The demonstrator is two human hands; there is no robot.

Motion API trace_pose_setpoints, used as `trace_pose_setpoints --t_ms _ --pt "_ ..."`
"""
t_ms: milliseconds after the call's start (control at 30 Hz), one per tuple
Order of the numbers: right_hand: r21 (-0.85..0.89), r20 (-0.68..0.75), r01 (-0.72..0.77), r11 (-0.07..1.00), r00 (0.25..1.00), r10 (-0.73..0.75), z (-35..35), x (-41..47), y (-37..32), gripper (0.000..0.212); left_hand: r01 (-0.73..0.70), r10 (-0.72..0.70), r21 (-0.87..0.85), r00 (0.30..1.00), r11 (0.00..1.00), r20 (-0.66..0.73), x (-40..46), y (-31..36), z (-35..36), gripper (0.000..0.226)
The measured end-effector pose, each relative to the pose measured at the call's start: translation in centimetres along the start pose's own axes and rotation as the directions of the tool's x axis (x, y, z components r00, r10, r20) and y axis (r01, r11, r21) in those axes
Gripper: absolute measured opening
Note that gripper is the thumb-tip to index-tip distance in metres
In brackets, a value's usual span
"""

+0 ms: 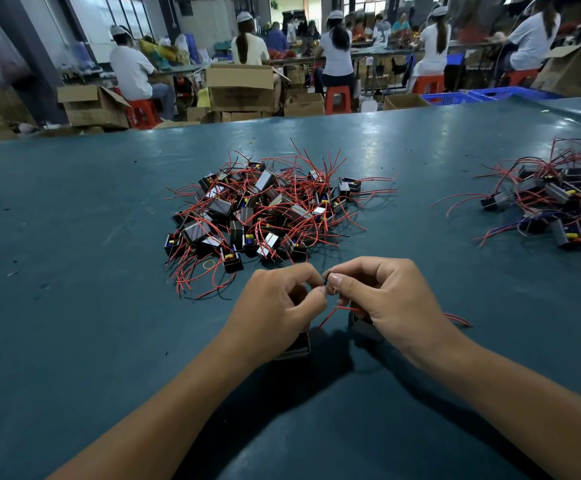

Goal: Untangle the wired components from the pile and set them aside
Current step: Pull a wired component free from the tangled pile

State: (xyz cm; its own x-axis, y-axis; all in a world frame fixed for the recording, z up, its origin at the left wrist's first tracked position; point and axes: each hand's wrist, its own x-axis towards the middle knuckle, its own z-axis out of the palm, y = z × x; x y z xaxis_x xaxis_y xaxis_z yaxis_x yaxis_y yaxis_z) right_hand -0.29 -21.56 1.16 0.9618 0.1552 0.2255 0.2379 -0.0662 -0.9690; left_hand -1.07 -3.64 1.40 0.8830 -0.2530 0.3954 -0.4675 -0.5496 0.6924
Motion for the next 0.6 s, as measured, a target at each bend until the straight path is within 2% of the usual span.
trace_pose_setpoints --t_ms 333,467,600 --pt "0.011 0.016 0.025 1.0 1.0 -0.025 0.1 0.0 -0.1 0.003 -0.005 0.005 -0.005 1.0 1.0 -0.006 -0.1 0.2 0.1 0.017" --pt "-0.046 0.003 0.058 0.997 0.998 -0.058 0.1 0.1 0.0 0.007 -0.034 0.035 0.015 0.997 0.999 -0.063 -0.1 0.2 -0.1 0.018" --pt "-0.21 0.048 0.168 0.963 0.986 -0.162 -0.2 -0.1 -0.3 0.008 -0.147 0.167 0.141 0.976 0.979 -0.142 0.2 0.6 -1.1 0.017"
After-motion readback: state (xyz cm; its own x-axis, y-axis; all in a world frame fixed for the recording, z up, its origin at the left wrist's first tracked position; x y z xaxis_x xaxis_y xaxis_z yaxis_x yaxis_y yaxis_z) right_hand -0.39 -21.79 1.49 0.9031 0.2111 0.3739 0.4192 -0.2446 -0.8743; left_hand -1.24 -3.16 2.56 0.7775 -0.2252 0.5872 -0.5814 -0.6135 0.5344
